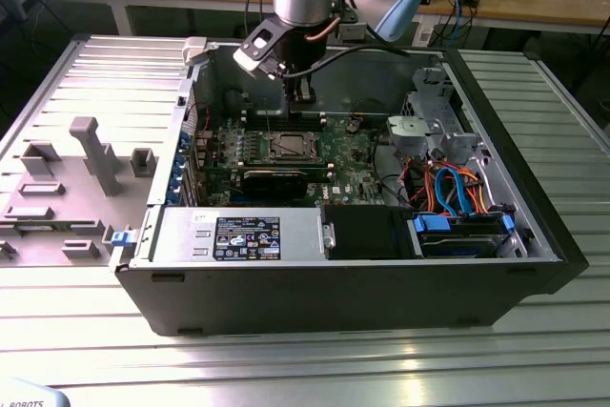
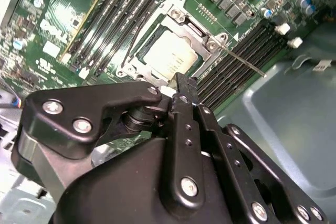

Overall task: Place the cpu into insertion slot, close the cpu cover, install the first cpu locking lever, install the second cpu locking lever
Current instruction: 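Install the first cpu locking lever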

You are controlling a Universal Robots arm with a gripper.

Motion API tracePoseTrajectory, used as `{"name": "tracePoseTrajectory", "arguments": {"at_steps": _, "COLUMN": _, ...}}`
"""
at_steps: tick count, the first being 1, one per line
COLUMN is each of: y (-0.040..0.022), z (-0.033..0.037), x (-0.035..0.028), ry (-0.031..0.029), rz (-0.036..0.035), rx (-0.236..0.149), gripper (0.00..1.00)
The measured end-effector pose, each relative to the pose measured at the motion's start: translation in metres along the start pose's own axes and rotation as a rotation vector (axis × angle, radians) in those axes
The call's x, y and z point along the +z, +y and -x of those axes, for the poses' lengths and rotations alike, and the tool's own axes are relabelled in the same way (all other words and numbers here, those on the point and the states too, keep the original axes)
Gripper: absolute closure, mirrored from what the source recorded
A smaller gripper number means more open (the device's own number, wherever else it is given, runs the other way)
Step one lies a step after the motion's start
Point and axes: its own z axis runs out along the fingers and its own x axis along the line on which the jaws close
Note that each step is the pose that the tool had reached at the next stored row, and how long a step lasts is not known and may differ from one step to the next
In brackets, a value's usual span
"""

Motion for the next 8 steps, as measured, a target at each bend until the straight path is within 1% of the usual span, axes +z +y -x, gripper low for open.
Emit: {"name": "tracePoseTrajectory", "arguments": {"at_steps": 8, "y": 0.0000, "z": 0.0000, "x": 0.0000, "ry": -0.0001, "rz": -0.0001, "rx": -0.003, "gripper": 0.89}}
